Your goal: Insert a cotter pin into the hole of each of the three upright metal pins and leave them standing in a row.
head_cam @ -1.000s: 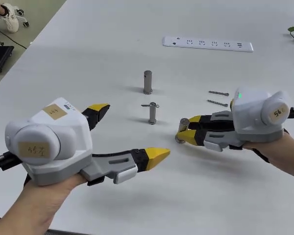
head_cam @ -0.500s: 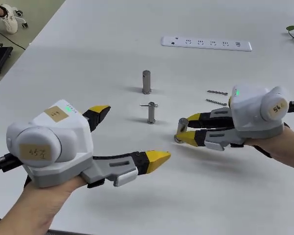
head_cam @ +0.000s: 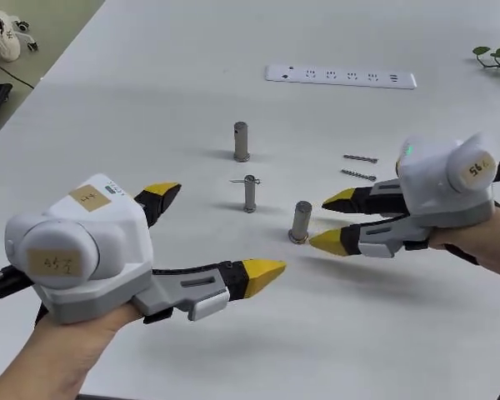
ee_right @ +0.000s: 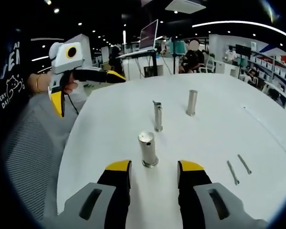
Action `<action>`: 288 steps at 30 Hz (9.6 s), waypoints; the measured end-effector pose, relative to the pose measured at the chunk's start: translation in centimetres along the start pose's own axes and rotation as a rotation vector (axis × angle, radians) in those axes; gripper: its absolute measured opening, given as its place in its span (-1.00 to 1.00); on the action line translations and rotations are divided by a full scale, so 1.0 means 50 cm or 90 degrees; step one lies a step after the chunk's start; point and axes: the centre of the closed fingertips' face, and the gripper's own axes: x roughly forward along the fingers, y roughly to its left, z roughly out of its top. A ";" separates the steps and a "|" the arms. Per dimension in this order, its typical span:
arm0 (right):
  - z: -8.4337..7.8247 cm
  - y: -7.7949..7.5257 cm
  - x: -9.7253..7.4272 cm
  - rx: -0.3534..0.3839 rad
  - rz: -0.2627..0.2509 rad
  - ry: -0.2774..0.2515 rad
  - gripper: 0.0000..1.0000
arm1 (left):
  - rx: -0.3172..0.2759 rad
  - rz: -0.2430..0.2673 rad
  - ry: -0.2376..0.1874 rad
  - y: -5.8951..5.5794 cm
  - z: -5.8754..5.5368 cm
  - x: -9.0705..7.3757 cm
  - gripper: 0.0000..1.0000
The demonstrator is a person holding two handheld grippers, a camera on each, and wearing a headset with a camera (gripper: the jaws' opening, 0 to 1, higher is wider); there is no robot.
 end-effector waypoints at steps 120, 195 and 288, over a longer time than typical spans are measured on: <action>0.002 -0.195 -0.033 -0.078 -0.121 0.162 -1.00 | -0.044 -0.020 -0.009 0.003 0.010 0.010 0.42; 0.143 0.136 -0.025 -0.473 0.000 0.052 -1.00 | -0.209 -0.169 0.071 -0.088 0.032 0.060 -1.00; 0.054 0.230 -0.050 -0.109 0.240 0.043 -1.00 | 0.030 -0.353 0.042 -0.171 -0.026 0.012 -0.94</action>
